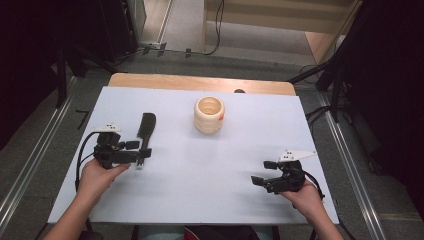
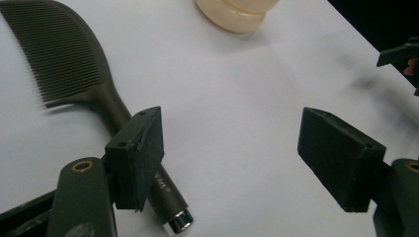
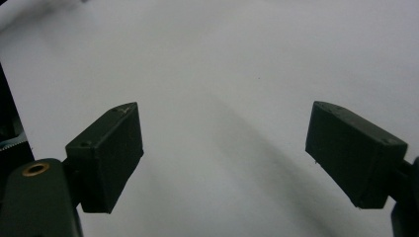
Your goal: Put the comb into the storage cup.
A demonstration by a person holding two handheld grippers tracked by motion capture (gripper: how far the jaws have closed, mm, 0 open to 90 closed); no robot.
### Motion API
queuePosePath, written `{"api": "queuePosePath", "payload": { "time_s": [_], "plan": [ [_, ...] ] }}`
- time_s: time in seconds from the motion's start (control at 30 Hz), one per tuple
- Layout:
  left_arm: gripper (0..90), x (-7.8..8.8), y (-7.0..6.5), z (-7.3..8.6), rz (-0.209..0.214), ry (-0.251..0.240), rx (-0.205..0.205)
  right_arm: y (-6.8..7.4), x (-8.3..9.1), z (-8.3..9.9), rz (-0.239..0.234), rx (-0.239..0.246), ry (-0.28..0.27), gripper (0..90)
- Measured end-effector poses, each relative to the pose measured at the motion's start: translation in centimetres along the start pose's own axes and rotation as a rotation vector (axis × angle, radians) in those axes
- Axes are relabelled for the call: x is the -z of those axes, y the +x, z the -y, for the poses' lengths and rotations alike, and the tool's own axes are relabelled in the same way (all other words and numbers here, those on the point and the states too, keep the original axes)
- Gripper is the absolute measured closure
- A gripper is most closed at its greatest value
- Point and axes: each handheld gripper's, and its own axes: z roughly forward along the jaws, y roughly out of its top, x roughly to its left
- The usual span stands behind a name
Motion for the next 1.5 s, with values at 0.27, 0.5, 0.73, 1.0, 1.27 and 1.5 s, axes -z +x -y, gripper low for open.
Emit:
{"api": "queuePosePath", "payload": {
  "time_s": [0.27, 0.5, 0.73, 1.0, 1.27, 1.5],
  "plan": [
    [26.7, -0.4, -1.4, 1.1, 0.002, 0.022, -0.013, 0.0, 0.0, 0.0, 0.0, 0.002, 0.001, 12.7],
    [26.8, -0.2, -2.2, 1.6, -0.004, 0.013, -0.021, 0.0, 0.0, 0.0, 0.0, 0.002, 0.0, 12.7],
    [26.8, -0.2, -2.1, 1.7, -0.009, 0.006, -0.021, 0.0, 0.0, 0.1, 0.0, 0.002, 0.0, 12.7],
    [27.2, -0.3, -2.0, 1.6, -0.027, 0.018, 0.005, -0.1, 0.1, 0.1, 0.003, -0.001, 0.001, 12.8],
    [28.1, -0.3, -0.7, 1.1, -0.116, 0.014, 0.041, -0.1, 0.2, 0.2, 0.007, -0.004, -0.003, 12.7],
    [27.9, -0.4, 0.2, 0.4, -0.178, 0.011, 0.057, -0.1, 0.3, 0.2, 0.009, -0.011, -0.001, 12.7]
  ]
}}
